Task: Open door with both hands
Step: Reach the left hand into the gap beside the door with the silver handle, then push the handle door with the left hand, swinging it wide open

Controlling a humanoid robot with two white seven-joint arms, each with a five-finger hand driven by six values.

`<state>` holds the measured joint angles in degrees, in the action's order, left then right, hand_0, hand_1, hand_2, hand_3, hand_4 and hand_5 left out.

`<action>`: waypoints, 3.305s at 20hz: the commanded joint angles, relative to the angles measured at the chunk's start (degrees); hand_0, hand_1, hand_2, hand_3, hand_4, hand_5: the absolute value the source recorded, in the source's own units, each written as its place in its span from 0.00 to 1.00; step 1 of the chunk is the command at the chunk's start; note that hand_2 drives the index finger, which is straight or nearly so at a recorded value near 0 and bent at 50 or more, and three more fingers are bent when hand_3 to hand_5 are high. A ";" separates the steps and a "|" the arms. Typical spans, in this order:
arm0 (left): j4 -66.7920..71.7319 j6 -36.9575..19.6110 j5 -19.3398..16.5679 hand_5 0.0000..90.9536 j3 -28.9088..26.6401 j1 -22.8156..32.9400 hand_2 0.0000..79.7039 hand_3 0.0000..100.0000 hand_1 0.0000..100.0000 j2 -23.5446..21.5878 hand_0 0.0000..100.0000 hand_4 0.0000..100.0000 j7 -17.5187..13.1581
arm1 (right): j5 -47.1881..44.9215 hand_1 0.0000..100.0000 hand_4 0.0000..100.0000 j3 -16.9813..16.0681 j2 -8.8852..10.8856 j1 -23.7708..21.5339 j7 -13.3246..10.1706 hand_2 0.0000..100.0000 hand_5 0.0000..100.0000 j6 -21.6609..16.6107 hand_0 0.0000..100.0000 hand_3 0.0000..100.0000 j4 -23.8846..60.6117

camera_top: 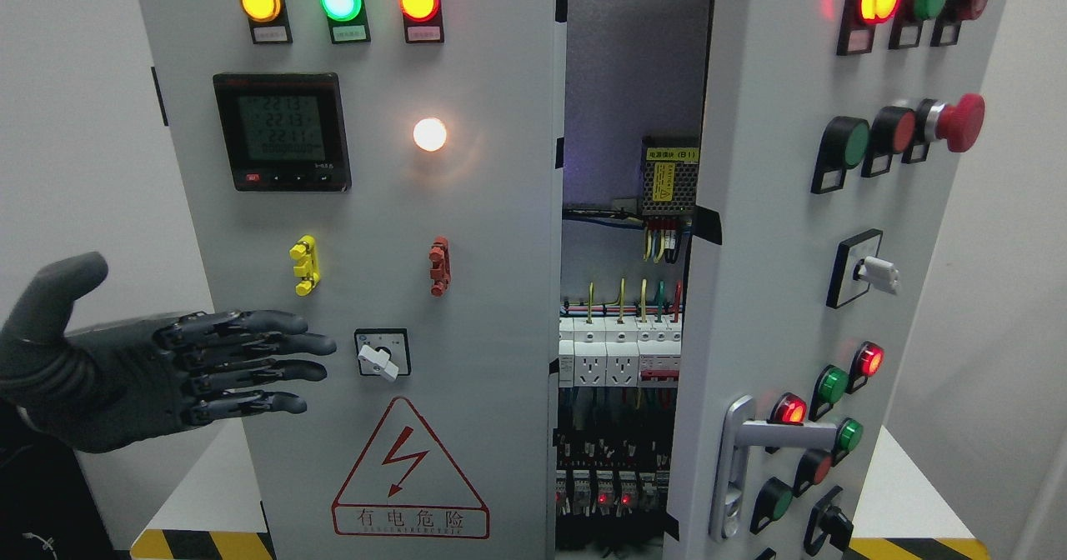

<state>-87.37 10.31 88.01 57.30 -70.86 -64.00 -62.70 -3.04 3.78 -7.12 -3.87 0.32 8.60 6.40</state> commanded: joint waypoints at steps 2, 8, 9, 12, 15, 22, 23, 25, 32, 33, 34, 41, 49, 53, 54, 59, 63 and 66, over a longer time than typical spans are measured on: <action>0.10 1.21 0.58 0.00 11.69 -9.20 0.00 0.00 0.00 15.03 0.00 0.00 6.86 | 0.05 0.00 0.00 0.00 0.00 0.00 -0.06 0.00 0.00 0.01 0.00 0.00 -0.07; 0.54 1.03 0.76 0.00 11.52 -10.61 0.00 0.00 0.00 24.43 0.00 0.00 18.83 | -0.04 0.00 0.00 0.00 0.00 0.00 0.03 0.00 0.00 0.01 0.00 0.00 -0.07; 0.97 1.03 0.85 0.00 11.26 -10.96 0.00 0.00 0.00 26.80 0.00 0.00 19.89 | 0.05 0.00 0.00 0.00 0.00 0.00 0.03 0.00 0.00 0.01 0.00 0.00 -0.07; 3.17 1.21 0.76 0.00 8.11 -10.97 0.00 0.00 0.00 33.13 0.00 0.00 22.96 | -0.04 0.00 0.00 0.00 0.00 0.00 0.03 0.00 0.00 0.01 0.00 0.00 -0.07; 5.89 1.38 0.50 0.00 6.33 -11.66 0.00 0.00 0.00 39.54 0.00 0.00 23.68 | -0.04 0.00 0.00 0.00 0.00 0.00 -0.06 0.00 0.00 0.01 0.00 0.00 -0.07; 8.09 1.91 0.23 0.00 4.05 -12.90 0.00 0.00 0.00 45.97 0.00 0.00 23.68 | 0.05 0.00 0.00 0.00 0.00 0.00 -0.06 0.00 0.00 0.01 0.00 0.00 -0.07; 8.79 2.17 0.23 0.00 3.87 -12.99 0.00 0.00 0.00 47.11 0.00 0.00 23.77 | -0.04 0.00 0.00 0.00 0.00 0.00 0.03 0.00 0.00 0.01 0.00 0.00 -0.07; 10.20 2.35 0.14 0.00 3.87 -13.25 0.00 0.00 0.00 49.05 0.00 0.00 23.94 | -0.04 0.00 0.00 0.00 0.00 0.00 0.03 0.00 0.00 0.01 0.00 0.00 -0.07; 10.38 3.49 -0.82 0.00 3.96 -14.30 0.00 0.00 0.00 51.87 0.00 0.00 26.75 | -0.04 0.00 0.00 0.00 0.00 0.00 0.03 0.00 0.00 0.01 0.00 0.00 -0.07; 10.21 3.84 -1.52 0.00 3.96 -14.48 0.00 0.00 0.00 52.48 0.00 0.00 27.19 | -0.04 0.00 0.00 0.00 0.00 0.00 0.03 0.00 0.00 0.01 0.00 0.00 -0.07; 9.16 3.84 -2.75 0.00 4.05 -14.57 0.00 0.00 0.00 52.83 0.00 0.00 27.80 | -0.04 0.00 0.00 0.00 0.00 0.00 -0.06 0.00 0.00 0.01 0.00 0.00 -0.07; 0.19 3.93 -7.94 0.00 3.96 -15.01 0.00 0.00 0.00 55.55 0.00 0.00 35.53 | -0.04 0.00 0.00 0.00 0.00 0.00 0.03 0.00 0.00 0.01 0.00 0.00 -0.07; 0.62 3.93 -8.12 0.00 4.75 -14.84 0.00 0.00 0.00 63.46 0.00 0.00 51.53 | 0.05 0.00 0.00 0.00 0.00 0.00 0.03 0.00 0.00 0.01 0.00 0.00 -0.07; 0.71 3.67 -8.12 0.00 7.64 -15.27 0.00 0.00 0.00 66.02 0.00 0.00 52.24 | -0.04 0.00 0.00 0.00 0.00 0.00 0.03 0.00 0.00 0.01 0.00 0.00 -0.07; 0.71 3.67 -8.03 0.00 8.00 -15.80 0.00 0.00 0.00 66.19 0.00 0.00 52.24 | -0.04 0.00 0.00 0.00 0.00 0.00 -0.06 0.00 0.00 0.01 0.00 0.00 -0.07; 1.68 3.14 -8.03 0.00 11.42 -17.55 0.00 0.00 0.00 68.48 0.00 0.00 52.24 | -0.04 0.00 0.00 0.00 0.00 0.00 0.03 0.00 0.00 0.01 0.00 0.00 -0.07; 5.80 2.79 -7.50 0.00 14.77 -20.11 0.00 0.00 0.00 71.19 0.00 0.00 52.24 | -0.04 0.00 0.00 0.00 0.00 0.00 -0.06 0.00 0.00 0.01 0.00 0.00 -0.07; 9.75 2.79 -7.50 0.00 15.47 -20.72 0.00 0.00 0.00 74.18 0.00 0.00 52.16 | -0.04 0.00 0.00 0.00 0.00 0.00 0.03 0.00 0.00 0.01 0.00 0.00 -0.07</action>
<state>-83.73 13.04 80.33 67.66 -89.73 2.16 -10.29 -3.07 3.78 -7.12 -3.87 0.24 8.60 6.43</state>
